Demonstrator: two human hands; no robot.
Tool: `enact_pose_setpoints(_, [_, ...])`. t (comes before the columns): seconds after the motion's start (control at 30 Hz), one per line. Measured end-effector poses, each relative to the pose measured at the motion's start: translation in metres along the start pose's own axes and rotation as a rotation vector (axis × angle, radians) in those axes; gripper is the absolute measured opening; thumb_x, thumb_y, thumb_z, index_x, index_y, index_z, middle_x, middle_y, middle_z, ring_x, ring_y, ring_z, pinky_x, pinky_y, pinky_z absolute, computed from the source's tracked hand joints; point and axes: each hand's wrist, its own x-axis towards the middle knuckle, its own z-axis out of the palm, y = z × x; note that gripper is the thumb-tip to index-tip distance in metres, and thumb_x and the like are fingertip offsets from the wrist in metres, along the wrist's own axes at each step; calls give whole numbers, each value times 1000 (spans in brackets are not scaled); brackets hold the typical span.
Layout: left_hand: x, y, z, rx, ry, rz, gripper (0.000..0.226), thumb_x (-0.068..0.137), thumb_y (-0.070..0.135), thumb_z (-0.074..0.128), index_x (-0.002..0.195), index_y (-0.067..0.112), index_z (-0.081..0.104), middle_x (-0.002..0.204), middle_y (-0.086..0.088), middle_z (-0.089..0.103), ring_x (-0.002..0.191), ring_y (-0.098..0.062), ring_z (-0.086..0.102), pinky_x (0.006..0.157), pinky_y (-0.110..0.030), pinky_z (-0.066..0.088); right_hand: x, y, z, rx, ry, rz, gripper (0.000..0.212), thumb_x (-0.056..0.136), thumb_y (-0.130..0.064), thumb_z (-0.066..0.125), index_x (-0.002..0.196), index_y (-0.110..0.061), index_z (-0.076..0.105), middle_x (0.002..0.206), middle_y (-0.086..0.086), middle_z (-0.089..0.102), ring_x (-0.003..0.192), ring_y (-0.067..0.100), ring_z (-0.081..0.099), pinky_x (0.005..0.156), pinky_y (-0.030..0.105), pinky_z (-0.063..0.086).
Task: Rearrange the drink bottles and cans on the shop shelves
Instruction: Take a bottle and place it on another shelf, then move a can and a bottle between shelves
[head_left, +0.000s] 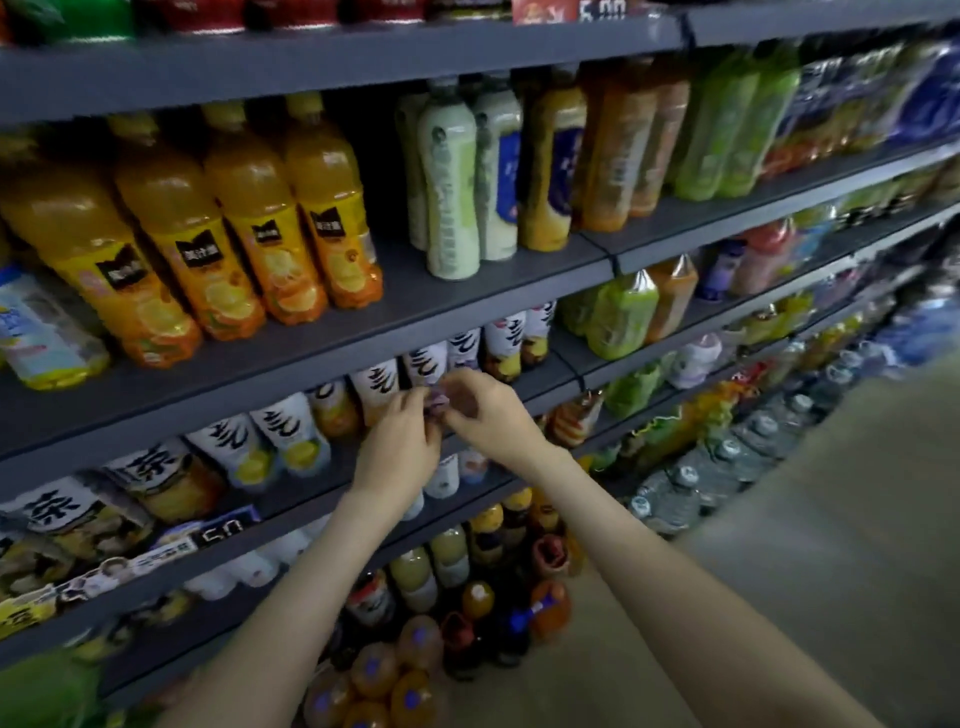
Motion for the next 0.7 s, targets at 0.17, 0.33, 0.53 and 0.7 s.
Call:
enact_pose_setpoints(0.17, [29, 73, 73, 12, -94, -61, 37, 96, 29, 49, 130, 15, 45, 127, -6, 54, 112, -25, 55, 83, -38, 50, -35, 95, -83, -63, 16, 170, 31, 93, -15, 57, 124, -11, 54, 119, 7, 59, 105, 20, 58, 83, 27, 48])
enact_pose_setpoints(0.33, [59, 170, 147, 36, -151, -85, 36, 97, 31, 47, 130, 17, 45, 127, -4, 53, 109, -24, 55, 77, -35, 49, -67, 188, -175, -68, 83, 333, 34, 93, -15, 56, 126, -9, 52, 113, 6, 61, 96, 19, 59, 76, 27, 49])
enact_pose_setpoints(0.53, [104, 260, 212, 73, -244, -57, 42, 99, 32, 44, 137, 16, 38, 127, -4, 52, 97, -20, 60, 62, -31, 49, -81, 282, -270, -90, 196, 505, 33, 92, -14, 57, 124, -7, 52, 117, 10, 59, 100, 21, 58, 73, 23, 40])
enact_pose_setpoints(0.7, [169, 310, 262, 120, -295, -54, 48, 99, 31, 43, 143, 15, 32, 134, -7, 49, 100, -25, 59, 56, -31, 47, -57, 355, -323, -79, 261, 569, 34, 88, -9, 57, 121, -5, 52, 114, 14, 61, 99, 25, 58, 77, 28, 43])
